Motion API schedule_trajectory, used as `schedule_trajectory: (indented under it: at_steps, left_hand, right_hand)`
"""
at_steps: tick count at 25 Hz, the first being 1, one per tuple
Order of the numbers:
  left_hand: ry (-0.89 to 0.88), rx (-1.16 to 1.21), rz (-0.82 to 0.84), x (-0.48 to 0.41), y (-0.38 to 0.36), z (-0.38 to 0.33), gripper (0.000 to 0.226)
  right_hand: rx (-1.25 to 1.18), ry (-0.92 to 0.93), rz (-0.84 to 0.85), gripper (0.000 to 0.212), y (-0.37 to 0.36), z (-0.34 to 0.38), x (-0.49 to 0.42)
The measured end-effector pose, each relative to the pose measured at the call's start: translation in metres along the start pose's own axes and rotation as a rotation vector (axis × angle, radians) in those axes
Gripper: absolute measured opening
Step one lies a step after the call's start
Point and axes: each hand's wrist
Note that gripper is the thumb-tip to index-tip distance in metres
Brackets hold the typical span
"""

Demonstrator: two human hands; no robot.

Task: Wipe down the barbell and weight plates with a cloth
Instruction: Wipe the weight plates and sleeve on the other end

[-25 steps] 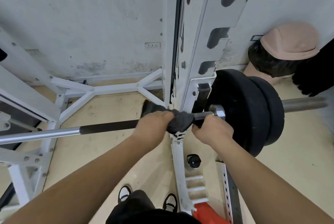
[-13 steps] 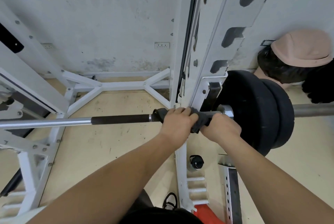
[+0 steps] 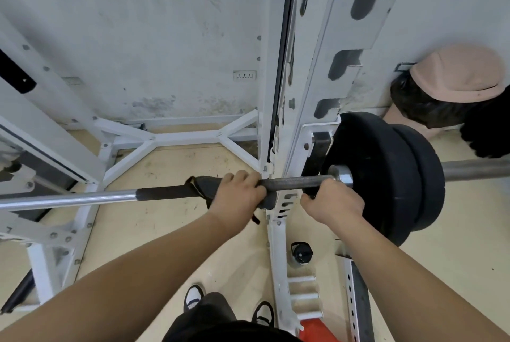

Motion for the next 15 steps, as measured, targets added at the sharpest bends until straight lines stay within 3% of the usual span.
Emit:
schedule_trajectory:
  at_steps: [7,12,15]
  left_hand:
    - [0.038,0.061,-0.135,0.026,0.000,0.022,0.034]
    - [0.293,0.462,-0.179,0.031,0.047,0.036,0.023]
    - [0.170,0.546,-0.313,-0.006,0.072,-0.001,0.027]
  right_hand:
    - [0.010,-0.002,-0.012,0.040,0.001,0.000,0.003]
    - [-0.025,-0.003,-0.011,0.040,-0.001,-0.001,0.006]
    - [-0.062,-0.010,-0.011,0.037,0.002,0.000,0.008]
Point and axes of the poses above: each hand's wrist, its own x-axis away from the middle knuckle, its own y-axis out of the back of the hand, z = x × y, and after that the axes turned 3 degrees about z, right-handed
